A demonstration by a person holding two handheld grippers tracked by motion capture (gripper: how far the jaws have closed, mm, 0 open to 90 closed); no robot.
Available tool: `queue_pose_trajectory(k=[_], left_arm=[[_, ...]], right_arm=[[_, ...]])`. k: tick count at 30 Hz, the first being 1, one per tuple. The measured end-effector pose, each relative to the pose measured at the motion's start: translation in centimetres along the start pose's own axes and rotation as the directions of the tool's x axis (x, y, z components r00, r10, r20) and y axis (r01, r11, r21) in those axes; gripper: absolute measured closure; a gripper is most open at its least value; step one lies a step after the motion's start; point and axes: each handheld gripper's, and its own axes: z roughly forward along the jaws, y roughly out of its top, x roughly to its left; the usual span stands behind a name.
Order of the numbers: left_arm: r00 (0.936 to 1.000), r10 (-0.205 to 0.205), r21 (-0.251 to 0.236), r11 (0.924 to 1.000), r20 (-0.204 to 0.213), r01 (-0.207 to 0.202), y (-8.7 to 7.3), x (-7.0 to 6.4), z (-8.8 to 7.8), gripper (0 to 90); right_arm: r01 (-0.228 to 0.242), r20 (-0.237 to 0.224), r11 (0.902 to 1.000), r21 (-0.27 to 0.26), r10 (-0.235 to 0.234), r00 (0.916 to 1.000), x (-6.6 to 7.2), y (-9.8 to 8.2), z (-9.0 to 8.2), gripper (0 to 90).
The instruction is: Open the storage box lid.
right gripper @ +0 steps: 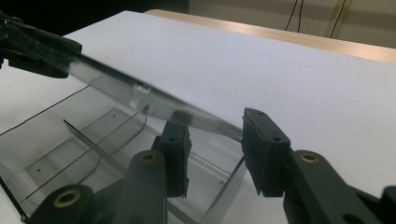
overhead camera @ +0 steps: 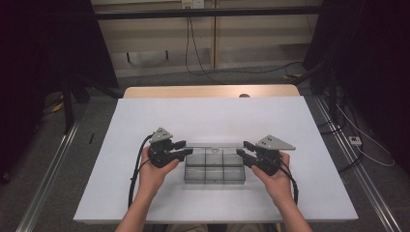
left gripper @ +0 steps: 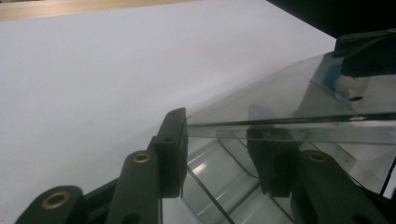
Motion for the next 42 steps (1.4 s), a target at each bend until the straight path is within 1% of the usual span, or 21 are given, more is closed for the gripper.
queue_pose_trajectory(k=[3,5,8,13,16,19,22,27,34,39,42], left_arm=[[1.0,-0.001,0.006,1.0,-0.002,0.001,0.2,0.0,0.0,58.0],[1.0,-0.006,-0.001,1.0,0.0,0.006,0.4,0.1,0.0,58.0],[1.0,-0.003,0.005,1.0,-0.003,0.003,0.6,0.1,0.0,58.2],[1.0,-0.008,-0.005,1.0,-0.005,0.008,0.9,0.3,0.2,58.5],[0.9999,-0.008,-0.005,1.0,-0.007,0.008,1.1,0.3,0.3,57.7],[1.0,-0.001,-0.003,1.0,-0.008,0.001,1.3,0.2,0.3,57.4],[1.0,-0.007,-0.005,1.0,-0.006,0.007,1.5,0.2,0.2,57.3],[1.0,-0.006,-0.015,0.9999,-0.005,0.006,1.7,0.3,0.4,56.9],[0.9998,-0.021,-0.024,0.9995,-0.004,0.021,1.9,0.4,0.6,56.8],[0.9998,-0.019,-0.029,0.9994,-0.001,0.019,2.1,0.4,0.7,57.1],[0.9998,-0.018,-0.027,0.9995,-0.009,0.018,2.4,0.3,0.9,57.2]], right_arm=[[0.003,0.006,1.0,-0.001,-0.003,1.0,0.0,0.1,0.1,62.4],[-0.004,0.006,1.0,-0.004,0.004,1.0,-0.1,0.2,0.2,62.3],[-0.014,0.003,0.9999,-0.006,0.014,0.9999,-0.3,0.3,0.3,62.3],[-0.011,0.006,0.9999,-0.01,0.011,0.9999,-0.4,0.5,0.6,61.5],[-0.023,0.005,0.9997,-0.01,0.023,0.9997,-0.5,0.6,0.7,60.8],[-0.018,0.007,0.9998,-0.007,0.018,0.9998,-0.5,0.8,0.9,60.6],[-0.013,0.012,0.9999,-0.004,0.013,0.9998,-0.5,0.9,1.1,60.2],[-0.027,0.018,0.9996,-0.011,0.027,0.9995,-0.6,1.1,1.4,59.4],[-0.021,0.015,0.9996,-0.018,0.022,0.9997,-0.5,1.4,1.8,57.9],[-0.028,0.02,0.9995,-0.015,0.028,0.9994,-0.5,1.6,2.1,58.0],[-0.03,0.021,0.9994,-0.014,0.03,0.9993,-0.6,1.7,2.2,58.4]])
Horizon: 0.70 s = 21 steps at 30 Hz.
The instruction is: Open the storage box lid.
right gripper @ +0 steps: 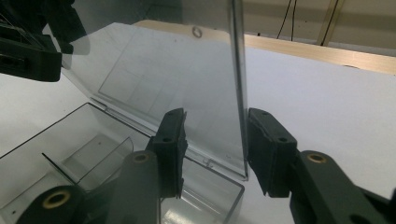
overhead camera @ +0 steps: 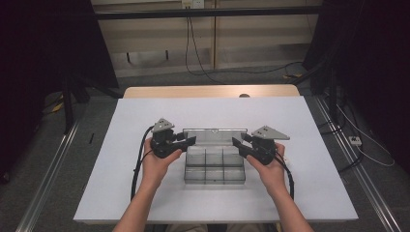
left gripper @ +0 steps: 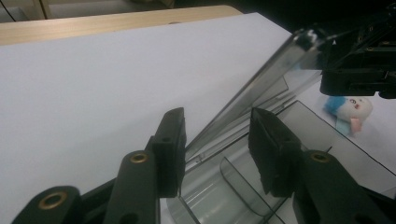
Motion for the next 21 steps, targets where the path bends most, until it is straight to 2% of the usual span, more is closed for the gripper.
queue_pose_trajectory(k=[12,14,18,21], left_arm=[[0.9999,-0.009,-0.004,1.0,-0.007,0.009,0.4,0.3,0.5,58.9],[0.9999,-0.003,0.001,1.0,-0.012,0.003,0.4,0.3,0.6,59.1],[0.9999,-0.008,-0.001,1.0,-0.013,0.008,0.4,0.5,0.8,59.4],[0.9995,-0.027,-0.012,0.9996,-0.014,0.027,0.4,0.5,0.9,59.9]], right_arm=[[-0.015,0.007,0.9998,-0.01,0.016,0.9999,-0.3,-0.1,0.6,59.0],[-0.03,0.004,0.9995,-0.011,0.03,0.9995,-0.4,-0.1,0.7,58.9],[-0.029,0.004,0.9996,-0.004,0.029,0.9996,-0.5,-0.1,0.9,59.5],[-0.03,0.005,0.9996,-0.002,0.03,0.9995,-0.6,0.0,1.1,59.5]])
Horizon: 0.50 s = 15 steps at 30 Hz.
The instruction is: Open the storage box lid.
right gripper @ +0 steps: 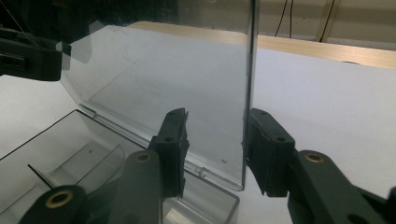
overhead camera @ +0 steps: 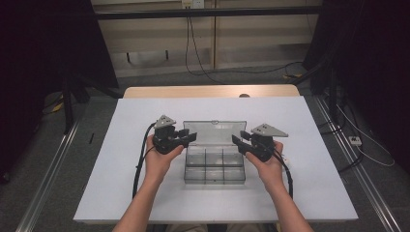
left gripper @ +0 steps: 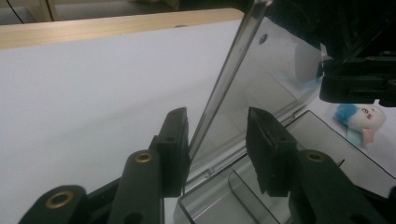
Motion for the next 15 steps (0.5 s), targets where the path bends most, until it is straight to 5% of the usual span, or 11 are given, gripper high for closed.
queue_pose_trajectory(k=[15], left_arm=[[0.9993,-0.032,-0.005,0.9995,-0.02,0.031,0.13,0.45,0.79,61.7]], right_arm=[[-0.02,0.015,0.9998,-0.006,0.02,0.9997,-0.18,0.06,0.72,58.9]])
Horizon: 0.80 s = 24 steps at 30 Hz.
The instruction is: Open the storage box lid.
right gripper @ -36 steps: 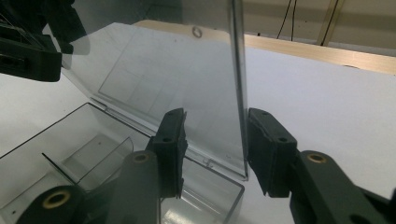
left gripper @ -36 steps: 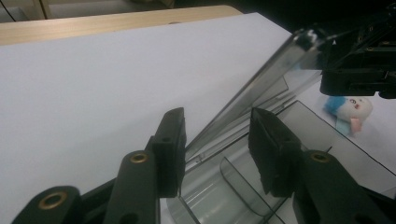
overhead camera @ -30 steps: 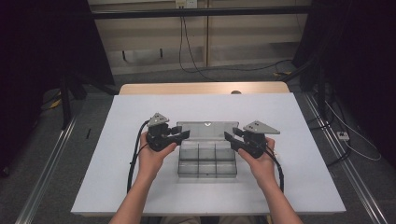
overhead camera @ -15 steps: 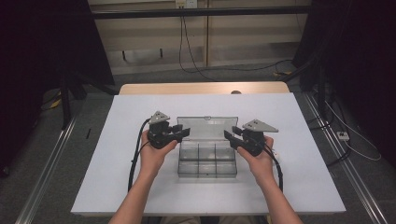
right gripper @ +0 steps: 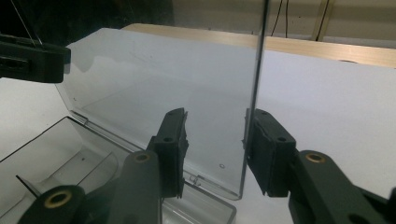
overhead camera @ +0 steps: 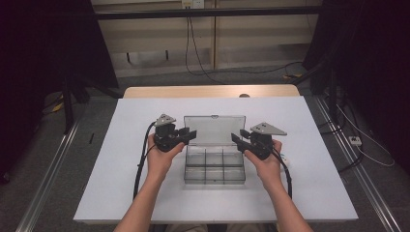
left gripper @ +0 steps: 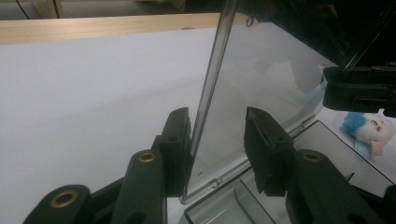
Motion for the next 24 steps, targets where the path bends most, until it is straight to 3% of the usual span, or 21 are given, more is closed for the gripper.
queue_pose_trajectory(k=[9,24], left_arm=[[0.9999,-0.015,0.001,0.9999,-0.003,0.015,0.22,0.1,0.31,61.7],[0.9997,0.002,0.023,0.9997,-0.026,-0.001,0.51,0.22,0.85,62.2]], right_arm=[[-0.006,0.002,1.0,0.002,0.006,1.0,-0.11,0.04,0.29,58.4],[-0.01,0.007,0.9999,0.011,0.01,0.9999,-0.13,0.16,0.75,55.6]])
